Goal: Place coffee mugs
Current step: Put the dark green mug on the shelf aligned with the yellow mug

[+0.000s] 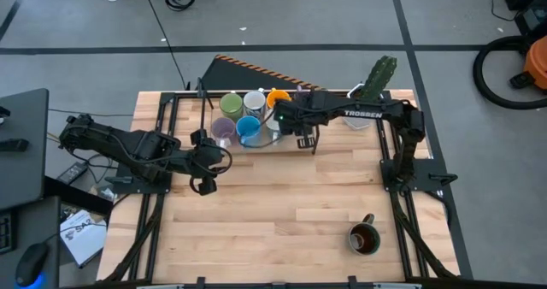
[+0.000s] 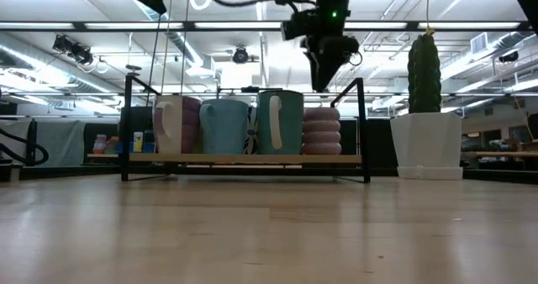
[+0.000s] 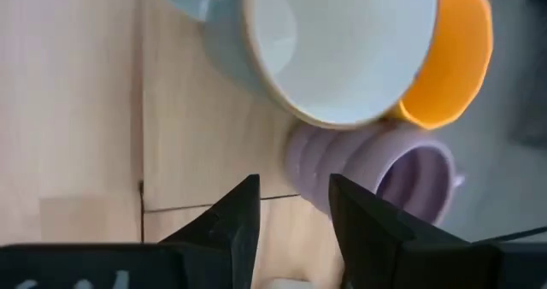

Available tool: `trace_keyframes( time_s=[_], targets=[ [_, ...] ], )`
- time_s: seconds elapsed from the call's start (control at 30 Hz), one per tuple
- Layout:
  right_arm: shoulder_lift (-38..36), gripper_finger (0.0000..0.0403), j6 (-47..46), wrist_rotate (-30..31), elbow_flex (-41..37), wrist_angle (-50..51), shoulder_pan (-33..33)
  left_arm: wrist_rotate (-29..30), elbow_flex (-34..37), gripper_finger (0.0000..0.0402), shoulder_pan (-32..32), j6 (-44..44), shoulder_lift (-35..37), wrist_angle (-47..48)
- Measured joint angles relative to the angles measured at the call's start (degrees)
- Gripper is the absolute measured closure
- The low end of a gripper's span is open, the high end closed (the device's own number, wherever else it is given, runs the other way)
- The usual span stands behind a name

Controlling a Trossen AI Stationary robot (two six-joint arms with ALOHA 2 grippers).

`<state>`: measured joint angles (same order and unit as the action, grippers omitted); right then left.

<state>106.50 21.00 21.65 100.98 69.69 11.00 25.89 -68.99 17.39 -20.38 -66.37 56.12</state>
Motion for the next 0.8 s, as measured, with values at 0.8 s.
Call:
trace_keyframes(
  time_s=[0.8],
  targets=[
    [0.0,0.0257,13.2,-2.0,-8.1,-17.5,5.4,0.0,0.0,0.023,-0.2,0.0,0.0,-0.1]
  ],
)
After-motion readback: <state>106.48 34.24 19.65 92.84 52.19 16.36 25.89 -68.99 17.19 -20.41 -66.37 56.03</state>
